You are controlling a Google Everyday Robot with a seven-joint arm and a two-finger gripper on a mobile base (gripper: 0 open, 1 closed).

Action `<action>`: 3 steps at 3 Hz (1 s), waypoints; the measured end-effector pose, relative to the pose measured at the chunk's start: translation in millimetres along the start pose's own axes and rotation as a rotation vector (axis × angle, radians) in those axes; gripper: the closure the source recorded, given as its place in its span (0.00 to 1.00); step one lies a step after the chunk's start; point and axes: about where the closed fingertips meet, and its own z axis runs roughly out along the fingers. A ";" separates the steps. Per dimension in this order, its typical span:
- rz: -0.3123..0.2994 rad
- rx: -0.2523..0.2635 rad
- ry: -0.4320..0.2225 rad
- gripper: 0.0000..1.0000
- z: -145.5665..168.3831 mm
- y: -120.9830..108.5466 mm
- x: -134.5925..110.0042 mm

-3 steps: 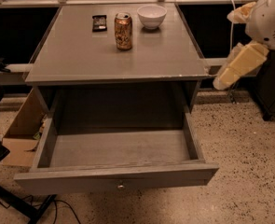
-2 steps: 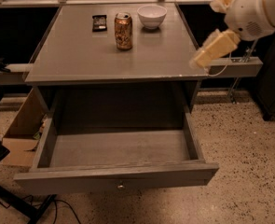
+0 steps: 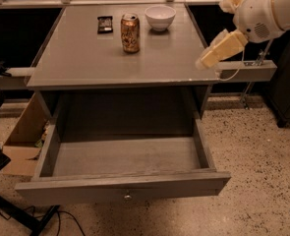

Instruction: Place orange can into top drawer

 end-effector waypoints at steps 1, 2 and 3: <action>0.043 0.024 -0.035 0.00 20.6 -12.7 3.8; 0.139 0.058 -0.151 0.00 85.8 -44.2 4.1; 0.181 0.032 -0.245 0.00 150.9 -66.9 -3.3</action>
Offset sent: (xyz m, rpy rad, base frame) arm 0.1700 0.0488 -0.0747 0.3985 -0.0454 -0.1255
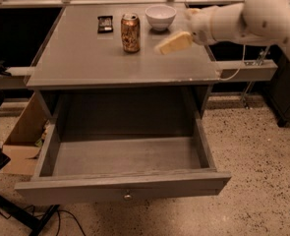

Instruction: Place orange can into top drawer

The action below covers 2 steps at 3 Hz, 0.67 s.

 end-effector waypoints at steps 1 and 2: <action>0.007 -0.048 -0.100 0.00 51.0 -15.6 -18.1; 0.000 -0.106 -0.178 0.00 93.9 -21.1 -40.1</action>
Offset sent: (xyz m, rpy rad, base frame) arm 0.1202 0.1134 0.0298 0.2277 -0.0969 0.2340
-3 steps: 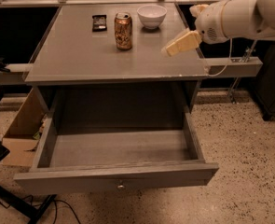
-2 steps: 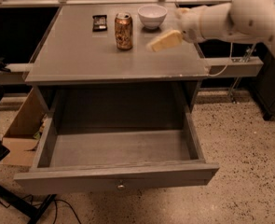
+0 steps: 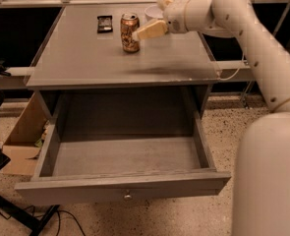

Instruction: Place orange can into top drawer

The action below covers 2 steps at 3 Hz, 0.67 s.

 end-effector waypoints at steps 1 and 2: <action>0.008 -0.035 -0.065 0.00 33.0 -6.9 -16.1; 0.053 -0.056 -0.113 0.00 57.4 -6.1 -20.2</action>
Offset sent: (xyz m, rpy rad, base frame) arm 0.0516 0.0737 -0.0002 0.2037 0.0497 0.0795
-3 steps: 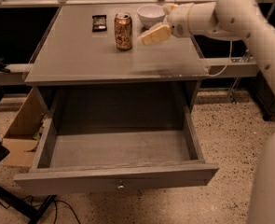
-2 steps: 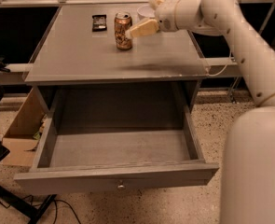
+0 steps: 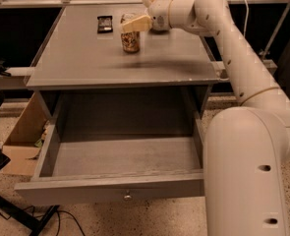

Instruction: Place orange can into top drawer

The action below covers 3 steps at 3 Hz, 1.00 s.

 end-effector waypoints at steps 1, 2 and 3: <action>0.053 0.009 -0.006 0.00 13.6 0.2 9.8; 0.109 0.016 -0.006 0.23 28.8 3.2 28.7; 0.109 0.016 -0.006 0.46 28.8 3.2 28.7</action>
Offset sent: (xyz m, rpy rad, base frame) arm 0.0159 0.0250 -0.0580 0.0889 0.1459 -0.0629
